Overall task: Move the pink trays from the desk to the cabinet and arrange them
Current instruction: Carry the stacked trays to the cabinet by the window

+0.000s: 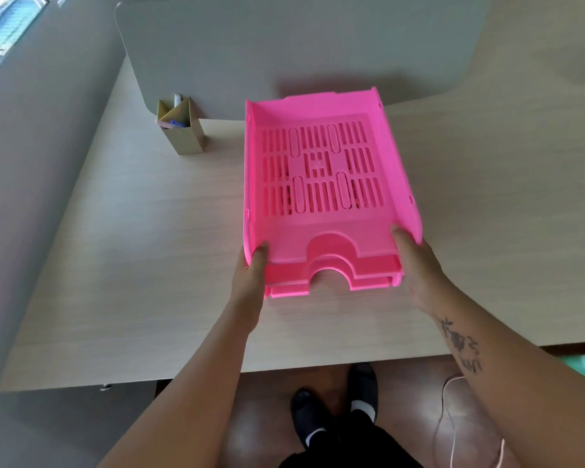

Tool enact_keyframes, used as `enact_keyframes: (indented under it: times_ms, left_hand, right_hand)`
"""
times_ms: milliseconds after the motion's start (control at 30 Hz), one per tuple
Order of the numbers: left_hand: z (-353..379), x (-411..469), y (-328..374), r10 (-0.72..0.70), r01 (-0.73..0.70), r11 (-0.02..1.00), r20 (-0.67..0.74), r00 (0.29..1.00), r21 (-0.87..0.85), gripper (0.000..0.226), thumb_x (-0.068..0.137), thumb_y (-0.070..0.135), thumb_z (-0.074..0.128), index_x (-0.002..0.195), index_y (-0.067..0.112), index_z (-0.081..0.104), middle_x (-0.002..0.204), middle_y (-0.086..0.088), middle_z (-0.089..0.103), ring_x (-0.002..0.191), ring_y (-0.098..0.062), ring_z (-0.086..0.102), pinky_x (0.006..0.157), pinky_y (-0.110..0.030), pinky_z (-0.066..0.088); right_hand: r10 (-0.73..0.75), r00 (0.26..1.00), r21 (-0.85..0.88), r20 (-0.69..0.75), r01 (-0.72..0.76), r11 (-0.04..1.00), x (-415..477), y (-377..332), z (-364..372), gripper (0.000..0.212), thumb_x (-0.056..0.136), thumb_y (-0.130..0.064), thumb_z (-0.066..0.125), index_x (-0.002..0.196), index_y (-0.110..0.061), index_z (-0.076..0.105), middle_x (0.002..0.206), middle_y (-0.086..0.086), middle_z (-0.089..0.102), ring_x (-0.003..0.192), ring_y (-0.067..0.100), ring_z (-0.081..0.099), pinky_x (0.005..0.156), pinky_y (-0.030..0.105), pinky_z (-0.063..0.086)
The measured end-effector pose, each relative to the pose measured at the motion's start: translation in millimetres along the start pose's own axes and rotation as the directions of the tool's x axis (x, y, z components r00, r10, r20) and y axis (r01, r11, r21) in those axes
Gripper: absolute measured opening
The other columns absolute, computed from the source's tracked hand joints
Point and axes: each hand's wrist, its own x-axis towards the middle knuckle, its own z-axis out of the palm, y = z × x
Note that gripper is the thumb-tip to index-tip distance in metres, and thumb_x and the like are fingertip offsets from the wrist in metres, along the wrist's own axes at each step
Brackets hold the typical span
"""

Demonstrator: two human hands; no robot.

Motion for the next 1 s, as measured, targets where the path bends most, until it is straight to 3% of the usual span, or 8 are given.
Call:
enact_keyframes:
  times_ms: [133, 200, 333, 400, 433, 733, 867, 1000]
  left_hand:
    - [2.9, 2.4, 2.8, -0.019, 0.021, 0.999, 0.060, 0.998, -0.033, 0.067, 0.081, 0.059, 0.051, 0.133, 0.018, 0.049, 0.110, -0.011, 0.073, 0.086, -0.017, 0.074, 0.060, -0.019, 0.057]
    - [1.2, 3.7, 1.0, -0.013, 0.015, 0.999, 0.049, 0.999, -0.034, 0.063, 0.085, 0.058, 0.050, 0.134, 0.018, 0.049, 0.111, -0.011, 0.073, 0.088, -0.019, 0.074, 0.062, -0.022, 0.058]
    - [10.8, 9.0, 21.9, -0.044, 0.045, 0.999, 0.069, 0.997, -0.017, 0.058, 0.091, 0.057, 0.048, 0.134, 0.019, 0.052, 0.114, -0.015, 0.072, 0.099, -0.033, 0.070, 0.079, -0.045, 0.059]
    - [-17.5, -36.2, 57.7, 0.103, -0.120, 0.985, -0.138, 0.985, -0.120, 0.062, 0.088, 0.060, 0.046, 0.132, 0.018, 0.054, 0.115, -0.017, 0.071, 0.100, -0.036, 0.070, 0.084, -0.054, 0.057]
    - [-15.1, -35.2, 62.9, 0.094, -0.112, 0.984, -0.127, 0.987, -0.141, 0.062, 0.087, 0.061, 0.045, 0.131, 0.019, 0.056, 0.115, -0.017, 0.071, 0.099, -0.036, 0.070, 0.085, -0.057, 0.056]
    - [-17.3, -40.2, 55.0, 0.016, -0.041, 0.983, -0.139, 0.990, -0.178, 0.062, 0.087, 0.067, 0.044, 0.128, 0.022, 0.060, 0.112, -0.017, 0.073, 0.097, -0.037, 0.071, 0.088, -0.061, 0.053]
    - [-29.3, -83.3, 67.9, 0.031, -0.118, 0.964, -0.340, 0.940, -0.239, 0.067, 0.079, 0.069, 0.049, 0.126, 0.023, 0.061, 0.113, -0.016, 0.072, 0.100, -0.036, 0.069, 0.092, -0.058, 0.052]
    - [-41.4, -151.0, 64.6, 0.007, -0.227, 0.923, -0.576, 0.817, -0.311, 0.053, 0.081, 0.065, 0.053, 0.115, 0.026, 0.064, 0.105, -0.012, 0.076, 0.095, -0.031, 0.072, 0.087, -0.051, 0.056]
  right_hand:
    - [0.030, 0.998, 0.069, 0.050, -0.033, 0.997, -0.6, 0.2, 2.2, 0.038, 0.092, -0.053, 0.049, 0.112, -0.024, 0.062, 0.105, 0.012, 0.073, 0.097, 0.031, 0.070, 0.089, 0.050, 0.053]
    - [0.029, 0.999, 0.106, 0.047, -0.033, 0.994, -2.6, 0.0, 1.8, 0.029, 0.092, -0.050, 0.050, 0.106, -0.028, 0.062, 0.097, 0.006, 0.074, 0.094, 0.029, 0.070, 0.089, 0.049, 0.053]
    - [0.041, 0.995, 0.149, 0.086, -0.053, 0.987, 1.8, -12.0, -1.2, 0.030, 0.091, -0.051, 0.050, 0.110, -0.030, 0.062, 0.090, 0.000, 0.075, 0.092, 0.027, 0.071, 0.087, 0.047, 0.054]
    - [-0.097, 0.960, 0.076, 0.261, 0.079, 0.994, -27.9, -77.2, 28.9, 0.039, 0.090, -0.054, 0.049, 0.118, -0.028, 0.060, 0.094, 0.002, 0.074, 0.091, 0.027, 0.071, 0.087, 0.049, 0.055]
    - [-0.108, 0.964, 0.069, 0.241, 0.094, 0.993, -23.8, -78.6, 27.4, 0.044, 0.090, -0.054, 0.048, 0.122, -0.026, 0.059, 0.098, 0.005, 0.074, 0.093, 0.029, 0.071, 0.088, 0.052, 0.054]
    - [-0.116, 0.953, 0.091, 0.281, 0.094, 0.991, -32.4, -71.8, 28.0, 0.053, 0.085, -0.063, 0.048, 0.123, -0.030, 0.062, 0.113, 0.018, 0.072, 0.096, 0.036, 0.072, 0.084, 0.062, 0.054]
    - [-0.159, 0.902, 0.083, 0.401, 0.137, 0.987, -35.4, -92.7, 52.2, 0.047, 0.084, -0.062, 0.051, 0.121, -0.034, 0.063, 0.110, 0.009, 0.075, 0.092, 0.027, 0.074, 0.073, 0.043, 0.059]
    - [-0.118, 0.784, 0.030, 0.610, 0.126, 0.992, -56.4, -101.1, 84.2, 0.045, 0.078, -0.065, 0.055, 0.115, -0.041, 0.063, 0.108, 0.003, 0.075, 0.094, 0.026, 0.073, 0.072, 0.047, 0.060]
